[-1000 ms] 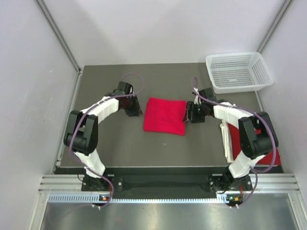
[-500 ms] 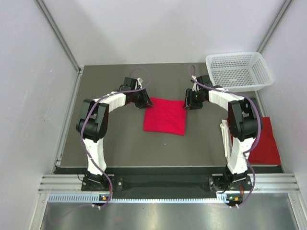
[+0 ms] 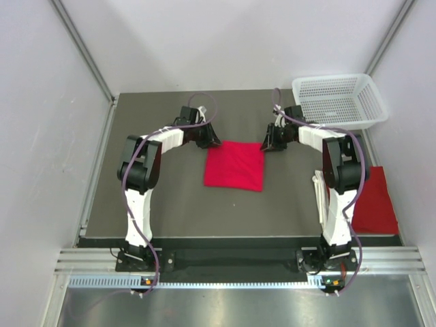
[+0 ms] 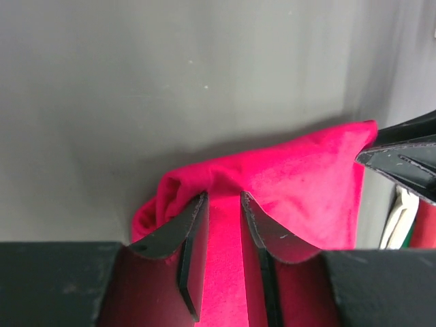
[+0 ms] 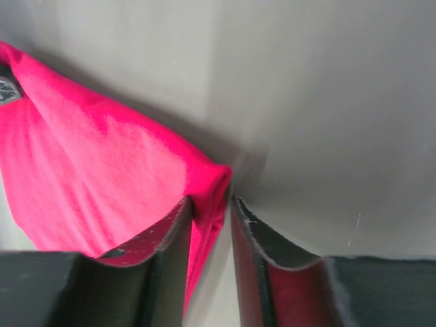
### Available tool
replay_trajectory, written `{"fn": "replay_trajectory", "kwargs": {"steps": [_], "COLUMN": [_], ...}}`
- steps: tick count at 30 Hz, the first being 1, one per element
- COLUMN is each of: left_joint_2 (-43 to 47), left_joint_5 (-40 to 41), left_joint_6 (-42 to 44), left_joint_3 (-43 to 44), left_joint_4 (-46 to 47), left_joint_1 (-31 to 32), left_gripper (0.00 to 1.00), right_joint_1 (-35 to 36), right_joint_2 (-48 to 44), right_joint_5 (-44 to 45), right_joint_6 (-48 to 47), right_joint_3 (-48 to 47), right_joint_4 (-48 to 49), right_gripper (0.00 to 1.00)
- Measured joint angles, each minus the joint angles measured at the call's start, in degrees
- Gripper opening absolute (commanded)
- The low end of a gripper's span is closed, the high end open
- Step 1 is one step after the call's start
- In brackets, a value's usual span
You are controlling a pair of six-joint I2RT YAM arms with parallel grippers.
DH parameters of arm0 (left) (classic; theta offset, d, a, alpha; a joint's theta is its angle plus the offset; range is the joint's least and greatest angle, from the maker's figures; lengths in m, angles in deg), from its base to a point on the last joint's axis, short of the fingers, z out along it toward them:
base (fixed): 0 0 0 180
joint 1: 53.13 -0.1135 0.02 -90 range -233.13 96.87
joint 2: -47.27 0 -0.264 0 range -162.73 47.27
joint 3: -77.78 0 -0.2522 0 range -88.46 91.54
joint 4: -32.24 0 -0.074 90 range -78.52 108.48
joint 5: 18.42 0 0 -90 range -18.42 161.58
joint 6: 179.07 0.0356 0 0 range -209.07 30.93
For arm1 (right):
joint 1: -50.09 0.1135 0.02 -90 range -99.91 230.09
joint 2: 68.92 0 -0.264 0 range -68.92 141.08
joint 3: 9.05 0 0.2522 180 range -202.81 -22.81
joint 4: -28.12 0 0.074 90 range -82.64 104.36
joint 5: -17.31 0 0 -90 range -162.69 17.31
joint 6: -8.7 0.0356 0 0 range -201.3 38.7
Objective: Fold and stack the t-shirts
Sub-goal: Fold the tshirt
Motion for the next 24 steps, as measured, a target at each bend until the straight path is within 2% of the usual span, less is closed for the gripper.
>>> {"fn": "replay_trajectory", "kwargs": {"steps": [4, 15, 17, 18, 20, 21, 24], "left_joint_2": [-0.13, -0.13, -0.13, -0.13, -0.28, -0.33, -0.28], "left_joint_5": [1.49, 4.85, 4.92, 5.03, 5.2, 5.11, 4.31], "left_joint_6": [0.07, -0.63, -0.94, -1.01, -1.11, -1.22, -1.11], "left_joint_3": [0.0, -0.02, 0.37, 0.79, 3.06, 4.55, 10.05], "left_joint_4": [0.13, 0.59, 0.13, -0.37, -2.95, -4.24, -7.69], "left_joint_1": [0.07, -0.07, -0.24, -0.33, -0.74, -1.11, -2.25], "left_gripper": [0.3, 0.3, 0.3, 0.32, 0.35, 0.37, 0.41], "right_joint_1": [-0.33, -1.31, -1.31, -1.31, -1.29, -1.27, -1.31], "right_joint_2": [1.16, 1.84, 1.84, 1.79, 1.33, 0.7, -2.54], "right_joint_5": [-1.38, -3.43, -3.26, -3.13, -2.38, -1.49, 2.43], "right_joint_6": [1.07, 4.94, 5.2, 5.29, 5.53, 5.75, 6.47], "right_joint_3": [0.07, 1.6, 1.6, 1.57, 1.55, 1.55, 2.23], "right_joint_4": [1.97, 6.43, 6.54, 6.43, 6.08, 5.46, 3.19], "right_gripper": [0.0, 0.0, 0.06, 0.16, 0.3, 0.42, 0.55]}}
